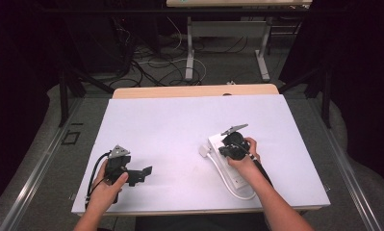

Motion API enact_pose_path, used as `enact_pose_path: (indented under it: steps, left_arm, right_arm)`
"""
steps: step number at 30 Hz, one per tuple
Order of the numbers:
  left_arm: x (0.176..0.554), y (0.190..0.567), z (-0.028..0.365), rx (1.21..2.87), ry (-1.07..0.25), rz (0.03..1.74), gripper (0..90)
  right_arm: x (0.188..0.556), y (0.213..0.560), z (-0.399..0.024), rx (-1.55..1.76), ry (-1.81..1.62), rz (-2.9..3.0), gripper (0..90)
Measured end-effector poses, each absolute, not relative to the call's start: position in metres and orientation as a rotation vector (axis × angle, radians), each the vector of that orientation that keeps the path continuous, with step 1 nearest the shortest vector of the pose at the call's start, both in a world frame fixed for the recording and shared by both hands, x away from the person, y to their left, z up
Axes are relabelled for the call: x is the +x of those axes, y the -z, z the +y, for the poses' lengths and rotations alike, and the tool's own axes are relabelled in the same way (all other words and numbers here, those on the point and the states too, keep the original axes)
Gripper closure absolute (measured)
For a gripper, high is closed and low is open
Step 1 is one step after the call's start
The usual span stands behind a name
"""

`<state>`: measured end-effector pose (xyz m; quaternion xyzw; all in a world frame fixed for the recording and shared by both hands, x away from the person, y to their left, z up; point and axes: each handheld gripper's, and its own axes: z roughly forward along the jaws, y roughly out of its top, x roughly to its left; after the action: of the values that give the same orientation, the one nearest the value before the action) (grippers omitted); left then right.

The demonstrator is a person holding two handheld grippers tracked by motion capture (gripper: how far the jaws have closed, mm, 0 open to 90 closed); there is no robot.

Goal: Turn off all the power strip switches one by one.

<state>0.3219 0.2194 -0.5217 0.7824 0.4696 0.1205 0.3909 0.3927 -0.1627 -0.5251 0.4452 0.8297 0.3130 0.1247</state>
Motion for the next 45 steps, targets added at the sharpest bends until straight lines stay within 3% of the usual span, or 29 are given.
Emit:
enact_pose_path:
  steps: [45]
  left_arm:
    - [0.323, 0.522, 0.22, 1.989, -0.304, 1.193, 0.7]
  right_arm:
    - [0.411, 0.509, -0.164, 1.341, -0.89, 2.465, 90.0]
